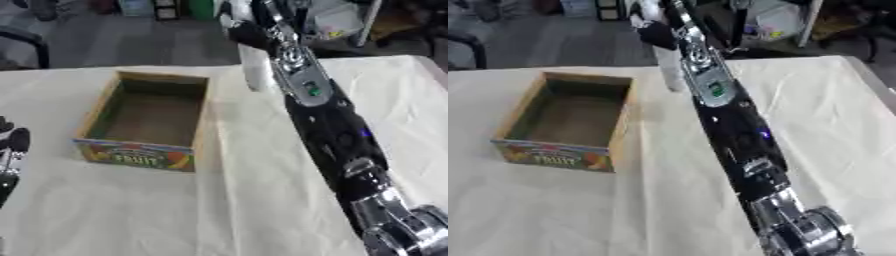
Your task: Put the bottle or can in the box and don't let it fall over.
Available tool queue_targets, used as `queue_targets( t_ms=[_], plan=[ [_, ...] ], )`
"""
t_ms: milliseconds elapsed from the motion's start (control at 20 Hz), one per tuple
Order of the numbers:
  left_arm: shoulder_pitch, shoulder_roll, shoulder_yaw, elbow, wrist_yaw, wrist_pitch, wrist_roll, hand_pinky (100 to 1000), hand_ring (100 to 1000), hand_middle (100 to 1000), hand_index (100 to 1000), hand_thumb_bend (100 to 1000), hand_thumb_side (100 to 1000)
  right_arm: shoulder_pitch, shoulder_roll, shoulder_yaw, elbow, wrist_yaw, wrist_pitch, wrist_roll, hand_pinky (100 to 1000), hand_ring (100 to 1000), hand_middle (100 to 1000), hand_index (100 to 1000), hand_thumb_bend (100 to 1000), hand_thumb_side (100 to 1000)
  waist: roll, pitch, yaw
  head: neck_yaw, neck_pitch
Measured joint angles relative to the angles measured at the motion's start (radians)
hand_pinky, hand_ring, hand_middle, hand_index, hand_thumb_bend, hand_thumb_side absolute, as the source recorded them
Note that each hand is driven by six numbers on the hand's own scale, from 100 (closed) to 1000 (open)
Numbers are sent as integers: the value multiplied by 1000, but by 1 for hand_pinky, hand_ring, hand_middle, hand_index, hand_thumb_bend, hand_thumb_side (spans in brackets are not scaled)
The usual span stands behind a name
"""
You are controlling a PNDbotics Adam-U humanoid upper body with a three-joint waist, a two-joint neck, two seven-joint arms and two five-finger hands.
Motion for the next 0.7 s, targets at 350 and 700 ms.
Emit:
queue_targets(
  t_ms=[350,700],
  plan=[
    [-19,-6,-13,0,3,-2,-12,668,666,717,817,592,625,-25,53,15,-17,-22,4,20,724,586,329,478,100,100,-1,9,47,-32,-18],
    [-42,-7,-29,0,15,-4,-29,668,665,717,817,593,625,-37,103,17,-38,-95,22,33,729,589,328,479,100,100,-1,20,96,-70,-39]
  ],
)
